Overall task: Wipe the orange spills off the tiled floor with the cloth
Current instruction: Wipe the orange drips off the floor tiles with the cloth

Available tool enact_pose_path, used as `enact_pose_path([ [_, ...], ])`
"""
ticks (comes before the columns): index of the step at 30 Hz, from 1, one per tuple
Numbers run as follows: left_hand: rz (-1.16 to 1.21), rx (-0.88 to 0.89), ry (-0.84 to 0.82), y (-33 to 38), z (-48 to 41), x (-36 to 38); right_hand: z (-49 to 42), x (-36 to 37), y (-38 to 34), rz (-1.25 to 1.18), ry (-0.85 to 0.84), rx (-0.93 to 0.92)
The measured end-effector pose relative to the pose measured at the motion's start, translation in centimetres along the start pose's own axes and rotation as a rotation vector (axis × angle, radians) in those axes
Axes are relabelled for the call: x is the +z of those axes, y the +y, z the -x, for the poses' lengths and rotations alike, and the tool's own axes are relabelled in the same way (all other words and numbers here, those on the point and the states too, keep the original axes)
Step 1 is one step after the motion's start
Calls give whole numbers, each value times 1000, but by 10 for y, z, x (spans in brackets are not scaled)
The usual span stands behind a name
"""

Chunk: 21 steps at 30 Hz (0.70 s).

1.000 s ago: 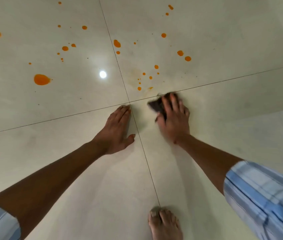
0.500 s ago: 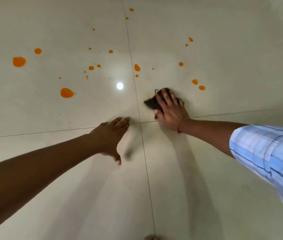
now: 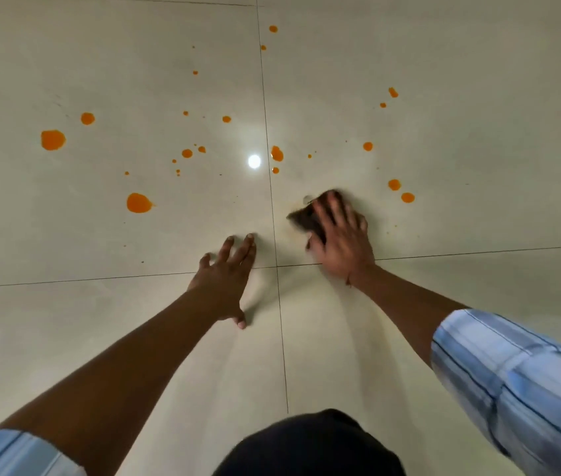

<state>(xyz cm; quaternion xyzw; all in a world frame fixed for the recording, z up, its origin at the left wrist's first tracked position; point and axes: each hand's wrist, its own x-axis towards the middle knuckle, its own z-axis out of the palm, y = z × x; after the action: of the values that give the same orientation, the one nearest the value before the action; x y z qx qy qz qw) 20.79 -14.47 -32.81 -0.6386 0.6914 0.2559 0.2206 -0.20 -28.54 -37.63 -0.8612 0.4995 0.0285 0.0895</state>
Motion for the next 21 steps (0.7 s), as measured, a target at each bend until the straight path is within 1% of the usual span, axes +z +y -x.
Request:
enact_pose_path([
  [1, 8, -5, -7, -1, 1, -3, -11, -1, -6, -42, 25, 173],
  [2, 8, -3, -12, -2, 1, -6, -20, -3, -17, -70, 27, 296],
  [3, -1, 2, -14, -5, 3, -7, -23, -3, -32, -73, 25, 300],
  [4, -18, 13, -9, -6, 3, -7, -20, -3, -43, -59, 14, 193],
  [6, -41, 17, 10, -7, 2, -3, -5, 7, -41, 18, -8, -181],
  [7, -38, 17, 15, -7, 0, -1, -10, 6, -34, 39, -14, -277],
  [8, -35, 18, 14, -8, -1, 1, -24, 6, -31, 31, 3, -252],
  [10, -25, 24, 2, -6, -2, 2, -54, 4, -42, -51, 75, 72],
  [11, -19, 25, -4, -6, -1, 2, -58, 5, -54, -76, 84, 189],
  [12, -8, 21, -8, -8, 1, 0, -57, 8, -67, -66, 78, 161],
  [13, 8, 24, 0, -9, 2, 1, -46, 11, -75, -35, 64, 9],
  [15, 13, 31, 53, -19, 7, 6, -25, 16, -61, 48, 17, -370],
  [16, -11, 26, 75, -27, 12, 9, -29, 11, -52, 67, -15, -442],
  [17, -33, 20, 105, -35, 16, 9, -38, 7, -46, 65, 2, -374],
  [19, -87, 9, 145, -58, 23, 11, -54, 3, -63, -27, 90, -11],
  [20, -121, 11, 150, -69, 25, 10, -52, 5, -85, -56, 111, 38],
  [21, -161, 16, 156, -78, 26, 11, -40, 12, -104, -44, 103, -96],
])
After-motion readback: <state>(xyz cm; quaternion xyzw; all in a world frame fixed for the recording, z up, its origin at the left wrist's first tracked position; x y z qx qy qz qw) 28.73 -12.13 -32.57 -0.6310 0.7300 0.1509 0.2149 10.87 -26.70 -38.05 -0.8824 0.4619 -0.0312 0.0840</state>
